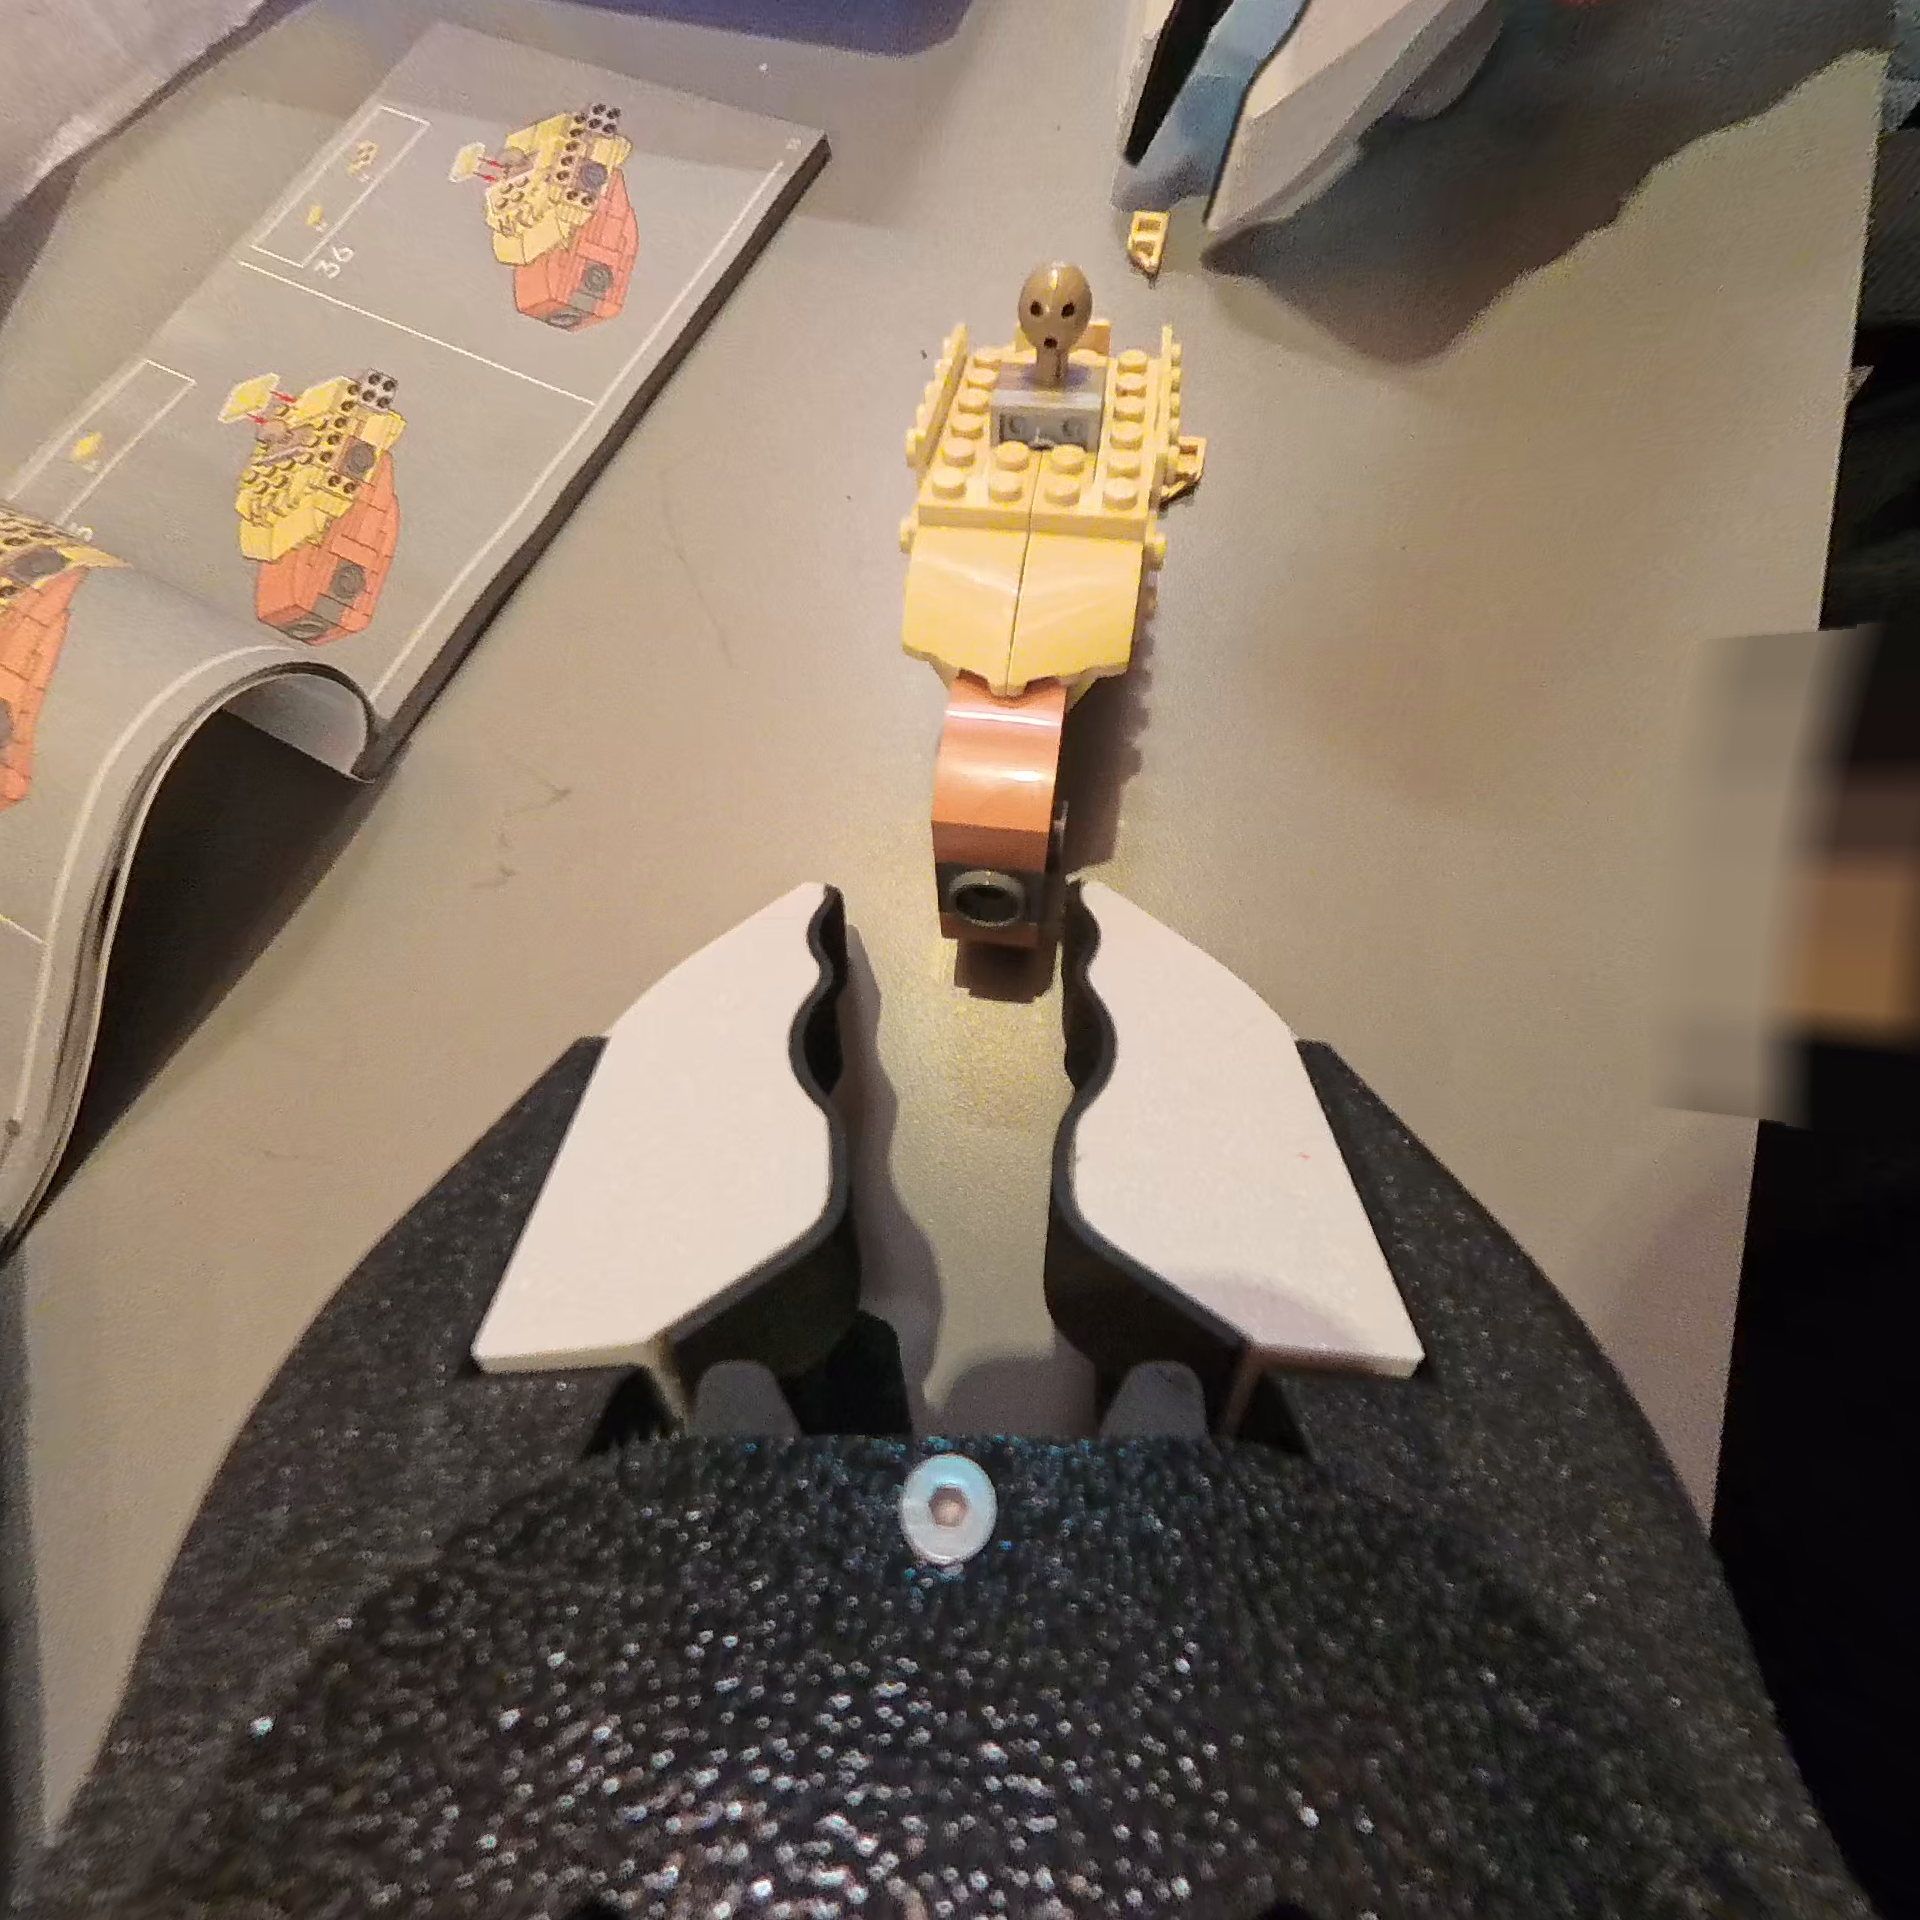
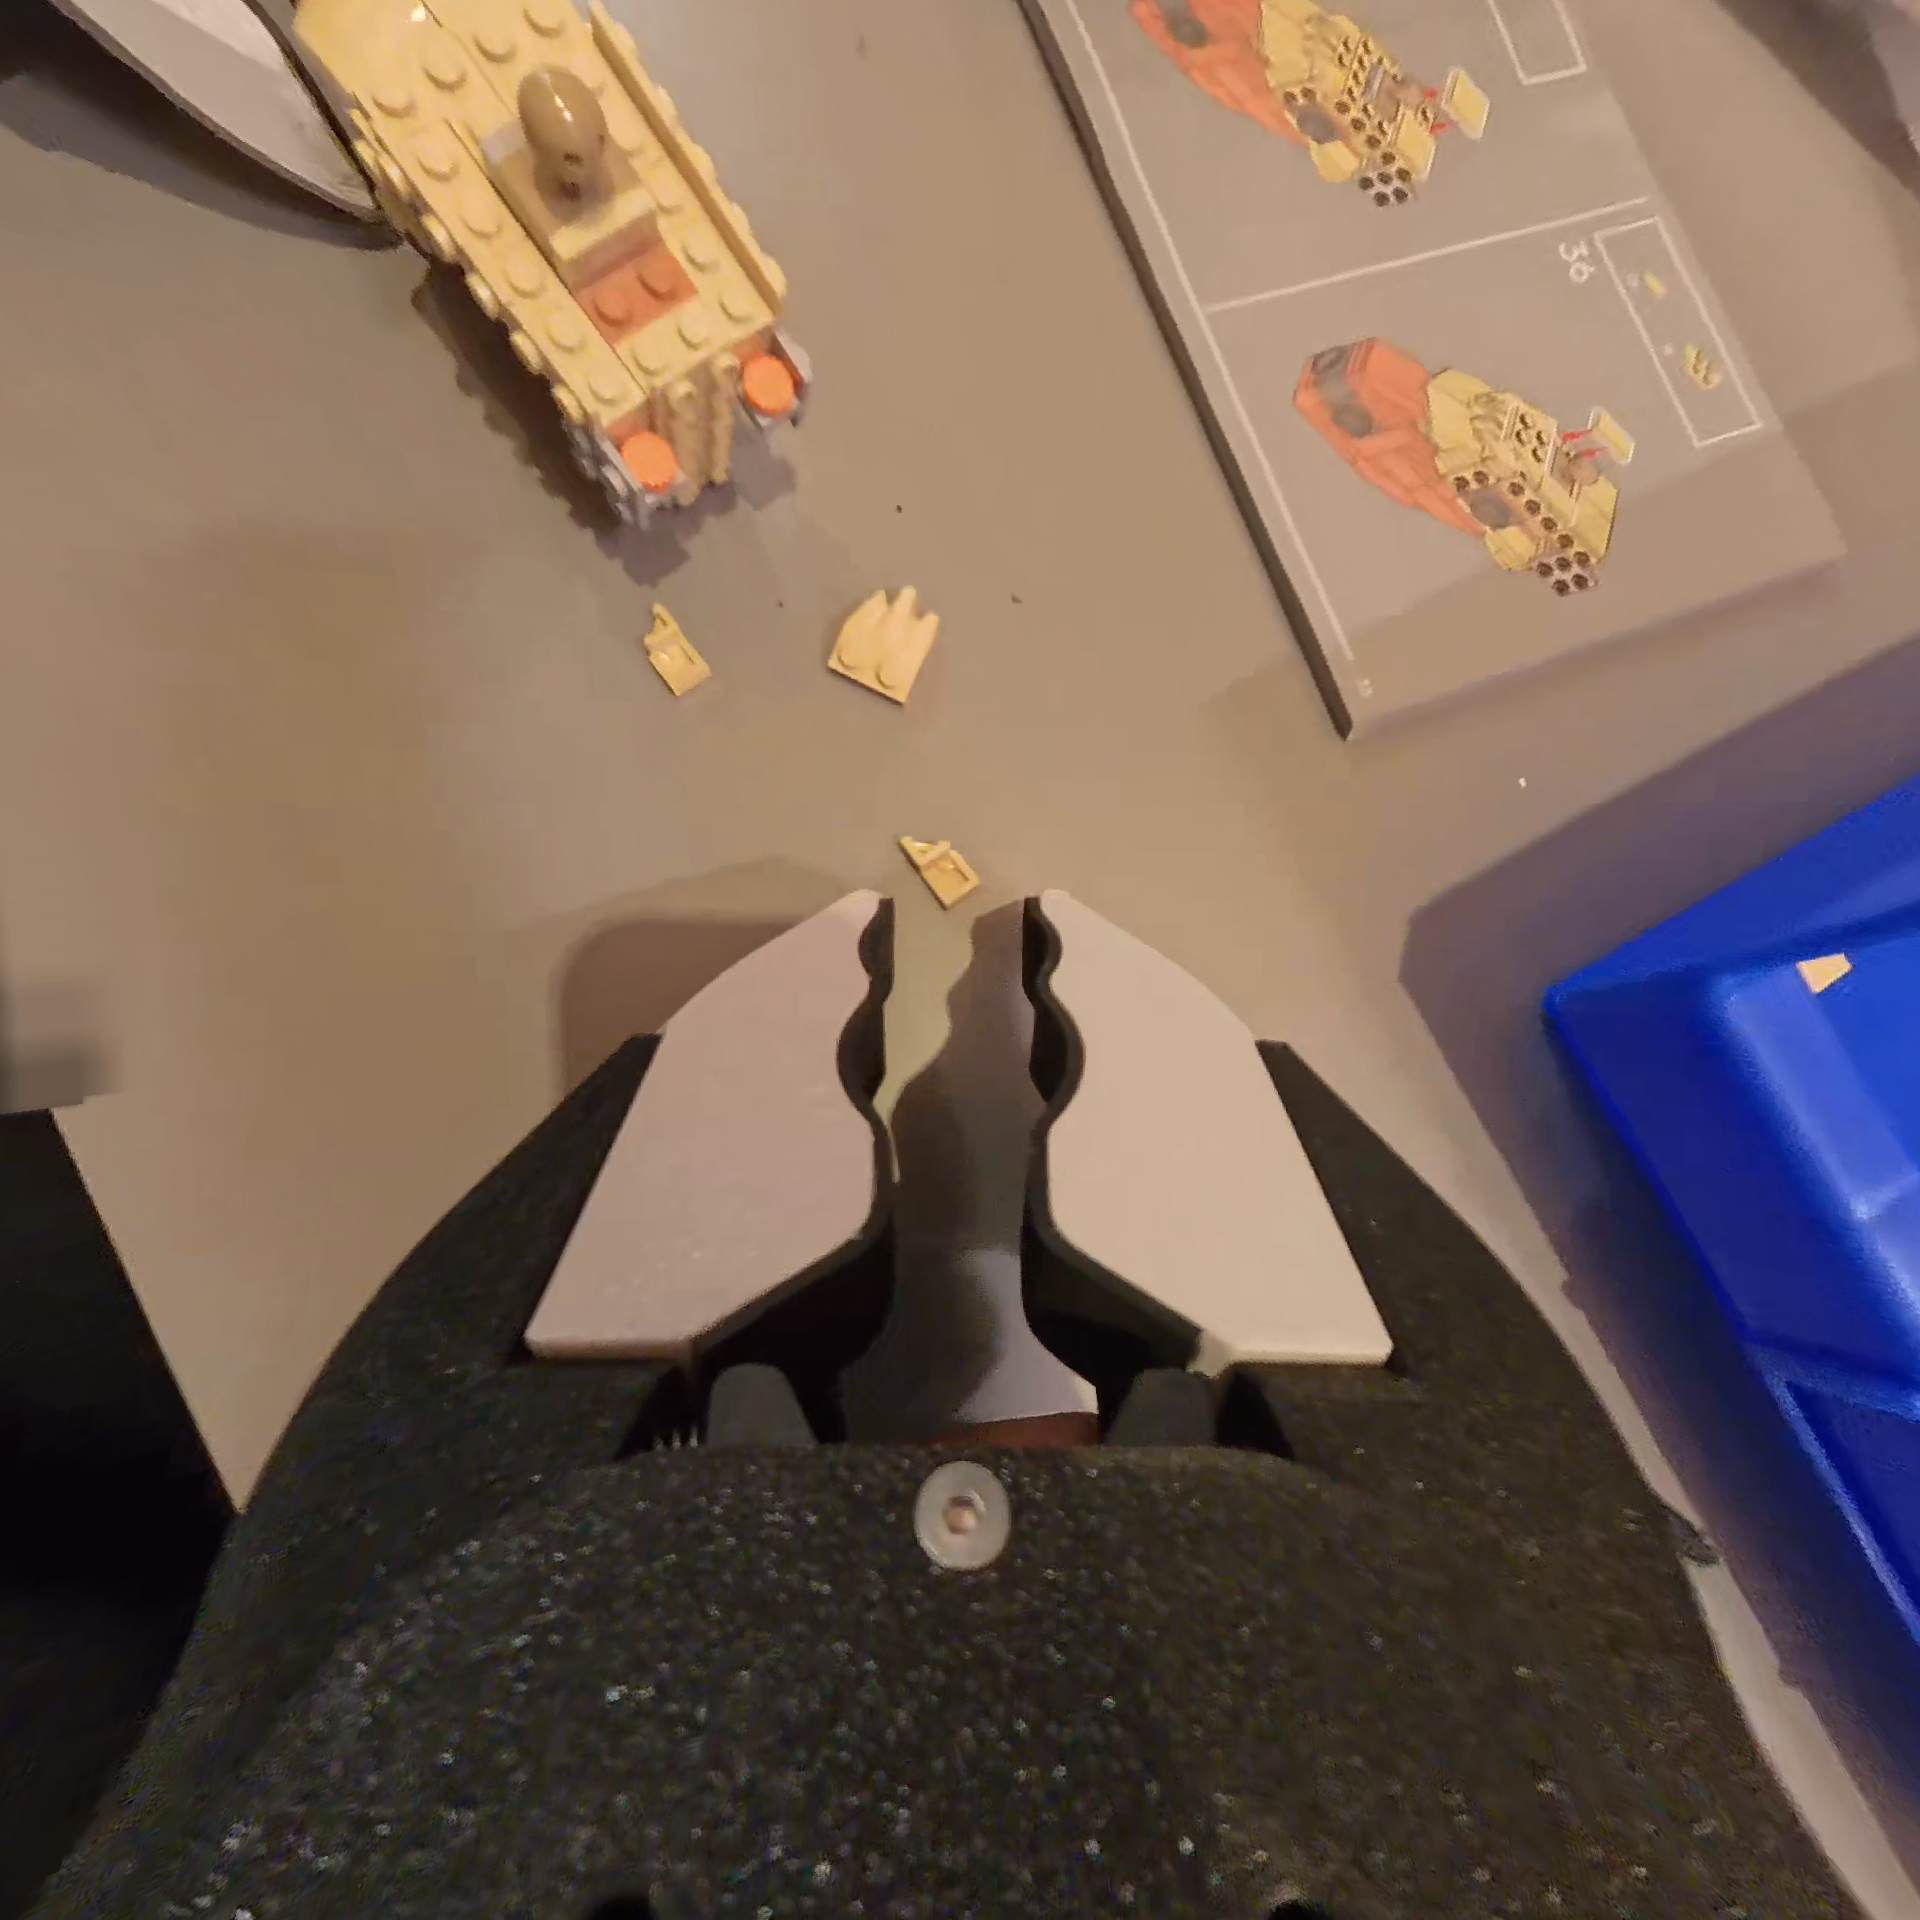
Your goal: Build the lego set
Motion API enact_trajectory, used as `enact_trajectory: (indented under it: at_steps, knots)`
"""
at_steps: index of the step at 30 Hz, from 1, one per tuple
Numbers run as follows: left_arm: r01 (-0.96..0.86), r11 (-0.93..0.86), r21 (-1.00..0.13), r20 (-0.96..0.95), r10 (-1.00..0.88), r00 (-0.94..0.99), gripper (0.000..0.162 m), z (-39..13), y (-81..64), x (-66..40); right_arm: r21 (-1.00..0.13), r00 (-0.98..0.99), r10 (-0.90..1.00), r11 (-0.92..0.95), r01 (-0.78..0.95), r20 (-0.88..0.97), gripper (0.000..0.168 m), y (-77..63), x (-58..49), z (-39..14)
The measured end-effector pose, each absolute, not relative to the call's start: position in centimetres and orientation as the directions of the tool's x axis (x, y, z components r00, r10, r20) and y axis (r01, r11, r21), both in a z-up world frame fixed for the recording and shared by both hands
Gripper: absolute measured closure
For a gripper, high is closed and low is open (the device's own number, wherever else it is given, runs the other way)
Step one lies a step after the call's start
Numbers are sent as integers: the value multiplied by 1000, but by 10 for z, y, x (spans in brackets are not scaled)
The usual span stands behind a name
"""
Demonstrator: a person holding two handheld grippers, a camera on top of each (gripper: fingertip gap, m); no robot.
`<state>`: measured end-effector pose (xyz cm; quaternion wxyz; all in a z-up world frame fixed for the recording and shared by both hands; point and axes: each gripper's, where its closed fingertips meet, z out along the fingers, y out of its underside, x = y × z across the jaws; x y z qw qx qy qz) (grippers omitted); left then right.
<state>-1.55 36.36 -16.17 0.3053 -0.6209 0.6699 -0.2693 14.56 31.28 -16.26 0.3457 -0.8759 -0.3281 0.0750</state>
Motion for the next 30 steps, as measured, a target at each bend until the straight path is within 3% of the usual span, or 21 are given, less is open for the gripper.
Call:
enact_trajectory:
  at_steps: [8,16,20,25,30]
  knots:
    - [-668,93,-739,-99,-995,-29,123,-162,364,-17,-669,729,681,-510,542,71,159,320,140,-166]
    - [-645,73,-761,-77,-997,-21,123,-158,365,-17,-696,711,699,-477,536,68,161,321,134,-165]
    - [-587,70,-806,-71,-997,-21,123,-146,365,-19,-772,713,701,-437,462,30,161,323,125,-147]
    - [-459,92,-884,-79,-996,-47,124,-111,357,-14,-907,699,693,-161,388,176,161,336,96,-97]
    - [-386,-11,-922,48,-995,-86,127,-84,341,6,-895,642,662,102,433,387,161,343,56,-74]
